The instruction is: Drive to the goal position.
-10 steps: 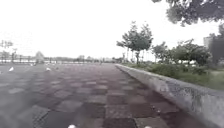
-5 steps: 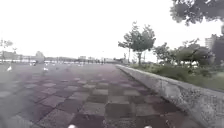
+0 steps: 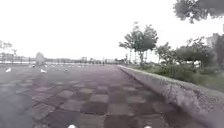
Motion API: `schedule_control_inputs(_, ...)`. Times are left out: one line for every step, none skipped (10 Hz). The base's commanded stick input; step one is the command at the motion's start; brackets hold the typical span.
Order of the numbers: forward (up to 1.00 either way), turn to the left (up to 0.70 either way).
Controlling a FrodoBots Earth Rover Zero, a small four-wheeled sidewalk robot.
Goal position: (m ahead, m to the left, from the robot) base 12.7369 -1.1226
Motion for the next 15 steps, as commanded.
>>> schedule_control_inputs(0.7, 0.0)
schedule_control_inputs(0.7, 0.0)
schedule_control_inputs(0.7, 0.0)
schedule_control_inputs(0.7, 0.0)
schedule_control_inputs(0.7, 0.0)
schedule_control_inputs(0.7, 0.0)
schedule_control_inputs(0.7, 0.0)
schedule_control_inputs(0.7, 0.0)
schedule_control_inputs(0.7, -0.17)
schedule_control_inputs(0.7, -0.35)
schedule_control_inputs(0.7, -0.35)
schedule_control_inputs(0.7, -0.35)
schedule_control_inputs(0.7, -0.33)
schedule_control_inputs(0.7, -0.12)
schedule_control_inputs(0.7, 0.0)
